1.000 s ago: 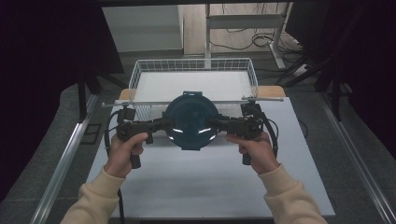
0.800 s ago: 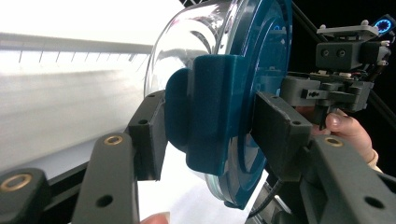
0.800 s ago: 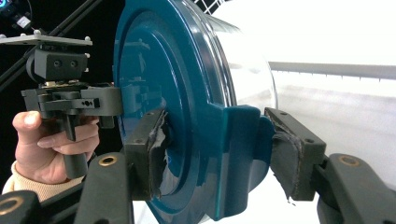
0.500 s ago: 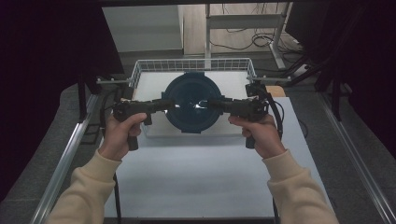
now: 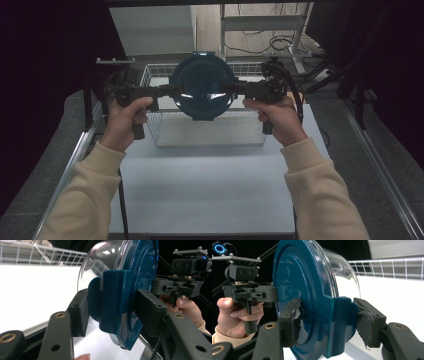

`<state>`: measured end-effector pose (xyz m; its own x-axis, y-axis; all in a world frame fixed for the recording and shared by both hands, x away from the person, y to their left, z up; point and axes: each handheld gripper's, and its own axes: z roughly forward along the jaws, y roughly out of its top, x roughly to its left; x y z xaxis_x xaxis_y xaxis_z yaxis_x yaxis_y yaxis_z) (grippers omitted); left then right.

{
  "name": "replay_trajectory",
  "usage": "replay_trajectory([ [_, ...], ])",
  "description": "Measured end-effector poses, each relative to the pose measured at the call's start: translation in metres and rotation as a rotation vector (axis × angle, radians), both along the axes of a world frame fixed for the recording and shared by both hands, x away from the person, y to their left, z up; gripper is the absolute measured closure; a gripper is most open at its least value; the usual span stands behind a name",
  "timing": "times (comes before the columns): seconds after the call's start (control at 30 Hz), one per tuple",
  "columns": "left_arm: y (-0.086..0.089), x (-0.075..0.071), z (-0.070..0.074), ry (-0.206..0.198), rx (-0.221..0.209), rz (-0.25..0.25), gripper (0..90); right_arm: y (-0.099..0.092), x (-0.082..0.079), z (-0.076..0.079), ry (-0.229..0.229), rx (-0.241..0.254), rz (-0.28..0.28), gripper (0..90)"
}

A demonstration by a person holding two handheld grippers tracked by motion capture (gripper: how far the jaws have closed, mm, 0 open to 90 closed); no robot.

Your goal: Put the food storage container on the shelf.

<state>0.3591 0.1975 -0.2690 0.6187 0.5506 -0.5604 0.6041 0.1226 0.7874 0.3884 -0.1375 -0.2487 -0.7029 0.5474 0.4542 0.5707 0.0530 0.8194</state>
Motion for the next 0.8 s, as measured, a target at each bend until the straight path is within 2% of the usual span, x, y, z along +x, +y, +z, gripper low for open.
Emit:
replay_trajectory([
  [0.1,0.001,0.009,0.002,0.005,-0.010,0.008,46.4,0.001,0.010,0.005,-0.003,0.000,0.001,41.6],
  [0.2,0.001,0.017,-0.001,0.017,-0.003,0.005,46.4,0.001,0.019,0.003,0.013,0.005,0.001,41.6],
  [0.6,-0.001,0.047,-0.019,0.074,0.000,-0.003,46.6,-0.001,0.048,-0.018,0.062,0.002,0.001,41.6],
  [0.7,-0.001,0.061,-0.030,0.110,0.007,-0.009,46.3,-0.001,0.060,-0.026,0.092,-0.007,-0.005,41.4],
  [0.8,-0.003,0.068,-0.037,0.136,0.012,-0.003,45.7,0.000,0.068,-0.034,0.117,-0.019,-0.009,41.3],
])
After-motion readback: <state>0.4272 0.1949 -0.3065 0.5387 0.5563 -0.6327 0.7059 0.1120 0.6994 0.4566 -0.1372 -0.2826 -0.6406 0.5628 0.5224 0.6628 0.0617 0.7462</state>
